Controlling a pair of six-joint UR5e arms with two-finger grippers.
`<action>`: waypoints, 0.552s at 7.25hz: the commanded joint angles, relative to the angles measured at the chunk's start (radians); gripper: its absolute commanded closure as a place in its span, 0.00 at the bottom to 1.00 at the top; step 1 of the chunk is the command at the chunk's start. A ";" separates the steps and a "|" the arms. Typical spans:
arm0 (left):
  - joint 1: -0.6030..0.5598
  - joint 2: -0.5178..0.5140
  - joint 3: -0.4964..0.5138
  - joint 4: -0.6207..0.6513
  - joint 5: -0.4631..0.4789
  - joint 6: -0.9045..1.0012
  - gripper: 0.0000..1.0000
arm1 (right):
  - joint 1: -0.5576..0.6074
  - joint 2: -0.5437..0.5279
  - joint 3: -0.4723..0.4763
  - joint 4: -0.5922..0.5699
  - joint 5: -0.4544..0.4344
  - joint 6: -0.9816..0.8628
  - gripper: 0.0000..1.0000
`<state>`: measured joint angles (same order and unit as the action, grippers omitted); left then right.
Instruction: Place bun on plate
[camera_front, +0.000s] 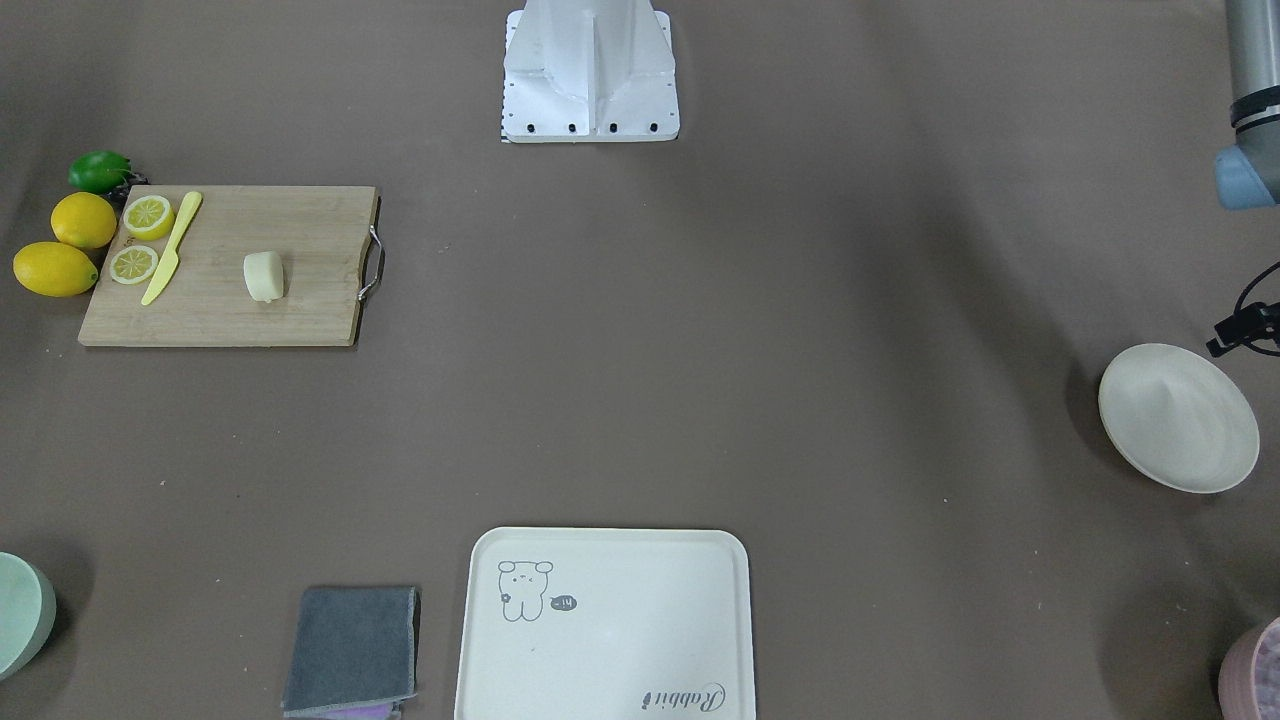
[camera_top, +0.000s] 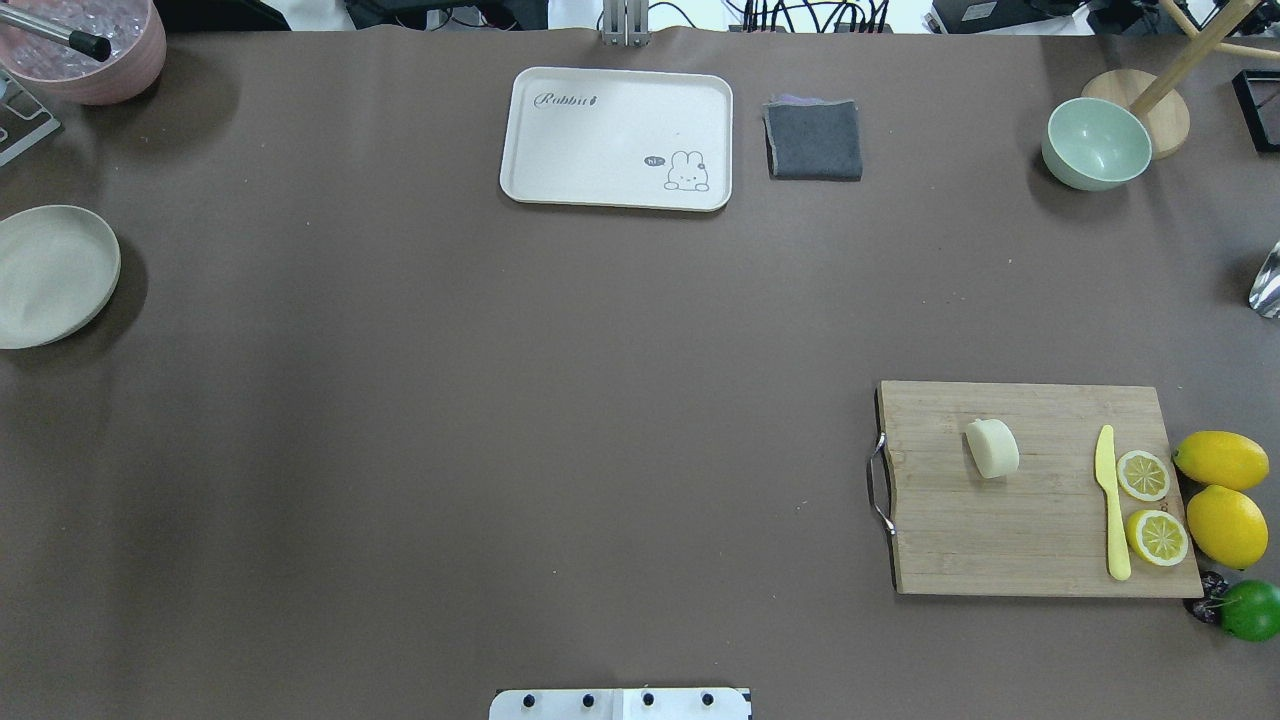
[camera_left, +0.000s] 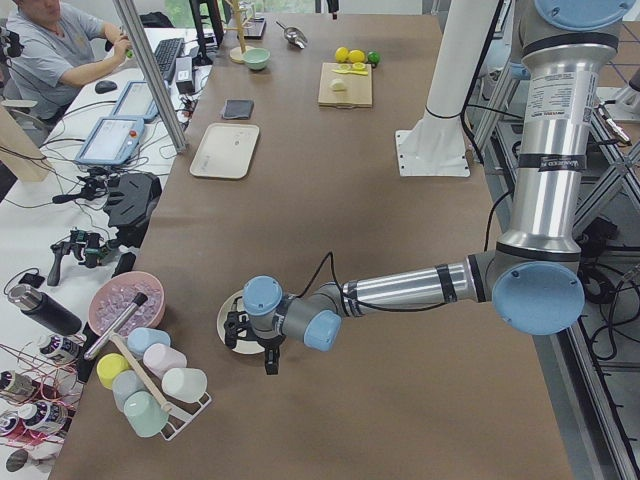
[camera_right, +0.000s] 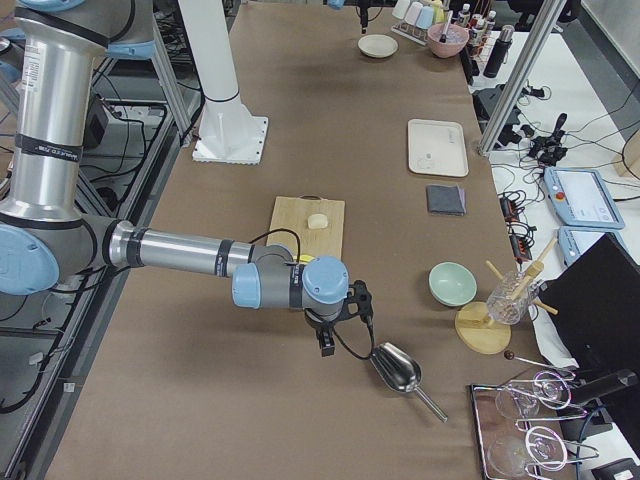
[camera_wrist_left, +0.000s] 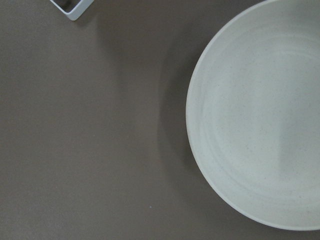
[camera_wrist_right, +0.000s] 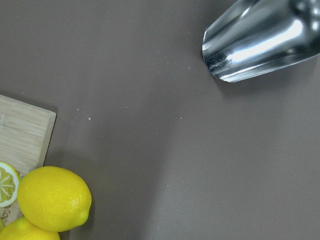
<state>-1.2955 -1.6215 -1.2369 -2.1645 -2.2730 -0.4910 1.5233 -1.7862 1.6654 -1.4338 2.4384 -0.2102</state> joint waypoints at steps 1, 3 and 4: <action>0.025 -0.061 0.066 -0.023 0.015 -0.030 0.03 | 0.000 -0.009 -0.021 0.036 0.020 0.003 0.00; 0.024 -0.066 0.080 -0.024 0.009 -0.052 0.07 | 0.000 -0.010 -0.029 0.041 0.021 0.005 0.00; 0.024 -0.060 0.080 -0.024 0.007 -0.052 0.12 | 0.000 -0.009 -0.029 0.041 0.021 0.005 0.00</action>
<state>-1.2721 -1.6843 -1.1609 -2.1884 -2.2639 -0.5369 1.5232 -1.7950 1.6381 -1.3946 2.4587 -0.2059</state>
